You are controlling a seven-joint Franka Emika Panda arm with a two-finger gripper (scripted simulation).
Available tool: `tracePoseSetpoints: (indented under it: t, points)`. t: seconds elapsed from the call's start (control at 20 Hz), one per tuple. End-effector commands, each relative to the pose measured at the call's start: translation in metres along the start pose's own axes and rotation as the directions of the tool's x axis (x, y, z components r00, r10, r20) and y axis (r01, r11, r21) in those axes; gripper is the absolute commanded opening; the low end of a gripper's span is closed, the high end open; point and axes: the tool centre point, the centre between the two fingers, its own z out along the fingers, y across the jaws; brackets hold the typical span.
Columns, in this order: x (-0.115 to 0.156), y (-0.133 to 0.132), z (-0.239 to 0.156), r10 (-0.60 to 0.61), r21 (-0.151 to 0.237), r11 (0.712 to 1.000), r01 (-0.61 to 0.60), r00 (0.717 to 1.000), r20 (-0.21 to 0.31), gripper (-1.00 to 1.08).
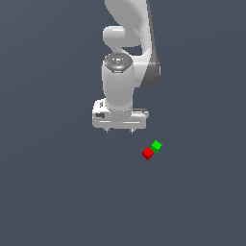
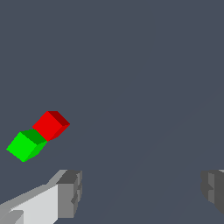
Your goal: Stack the red cube on top of the green cube.
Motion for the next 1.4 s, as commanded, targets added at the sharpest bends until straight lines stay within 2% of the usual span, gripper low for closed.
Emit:
tracePoseSetpoints:
  t: [0.0,0.4,0.8,1.05,1.35]
  points:
    - [0.000,0.000,0.000,0.000,0.000,1.000,0.000,1.000,0.000,1.00]
    - [-0.002,-0.006,0.005,0.033,0.000,0.999,-0.033,0.999,0.001,1.00]
    - [-0.005,-0.024,0.019,0.132,0.000,0.991,-0.132,0.991,0.002,1.00]
    - [-0.007,-0.042,0.032,0.225,-0.001,0.974,-0.225,0.974,0.004,1.00]
    - [-0.007,-0.065,0.050,0.343,-0.001,0.939,-0.343,0.939,0.005,1.00]
